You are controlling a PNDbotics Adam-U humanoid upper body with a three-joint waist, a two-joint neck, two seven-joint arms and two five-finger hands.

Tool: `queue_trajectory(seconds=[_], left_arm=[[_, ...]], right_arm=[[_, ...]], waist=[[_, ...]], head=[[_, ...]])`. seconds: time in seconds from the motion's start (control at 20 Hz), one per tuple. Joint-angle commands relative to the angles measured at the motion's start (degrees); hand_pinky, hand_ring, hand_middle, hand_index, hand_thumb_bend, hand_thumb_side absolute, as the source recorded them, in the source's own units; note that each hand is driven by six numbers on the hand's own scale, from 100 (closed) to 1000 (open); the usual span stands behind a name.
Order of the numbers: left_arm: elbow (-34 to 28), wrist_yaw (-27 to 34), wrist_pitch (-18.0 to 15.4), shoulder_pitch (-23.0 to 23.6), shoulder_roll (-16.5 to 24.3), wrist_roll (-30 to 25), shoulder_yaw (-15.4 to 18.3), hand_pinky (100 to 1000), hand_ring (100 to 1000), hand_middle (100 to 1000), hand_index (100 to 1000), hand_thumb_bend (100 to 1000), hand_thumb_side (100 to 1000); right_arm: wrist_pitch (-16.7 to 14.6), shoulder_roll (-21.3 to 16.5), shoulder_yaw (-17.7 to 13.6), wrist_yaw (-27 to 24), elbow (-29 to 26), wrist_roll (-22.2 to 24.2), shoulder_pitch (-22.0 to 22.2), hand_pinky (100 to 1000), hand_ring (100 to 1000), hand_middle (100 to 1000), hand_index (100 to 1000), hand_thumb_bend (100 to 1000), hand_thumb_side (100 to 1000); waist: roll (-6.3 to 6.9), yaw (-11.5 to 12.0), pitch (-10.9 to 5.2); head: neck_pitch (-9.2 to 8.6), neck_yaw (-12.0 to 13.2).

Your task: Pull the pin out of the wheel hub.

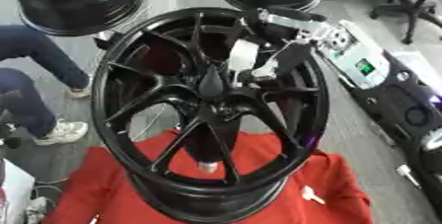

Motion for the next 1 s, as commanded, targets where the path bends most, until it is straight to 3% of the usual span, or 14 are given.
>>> queue_trajectory(seconds=[0.05,0.75,1.0], left_arm=[[-0.83,-0.04,-0.05,-0.38,0.62,-0.17,-0.15,694,958,777,687,231,860],[-0.85,-0.04,-0.01,-0.40,0.63,-0.16,-0.11,695,957,777,687,232,860],[-0.85,-0.05,0.00,-0.38,0.60,-0.14,-0.12,695,956,777,687,232,860]], right_arm=[[-0.16,-1.53,-0.38,0.10,-1.11,-0.60,-0.42,803,735,623,723,549,295],[0.55,-2.36,-0.26,-0.37,-1.91,0.97,0.17,809,762,710,819,571,318],[0.60,-2.31,-0.48,-0.18,-1.53,0.84,0.18,808,759,702,815,577,315]], waist=[[0.02,0.10,-0.79],[-0.07,0.15,-0.79],[-0.07,0.13,-0.78]], head=[[-0.12,-0.22],[-0.12,-0.13],[-0.12,-0.12]])
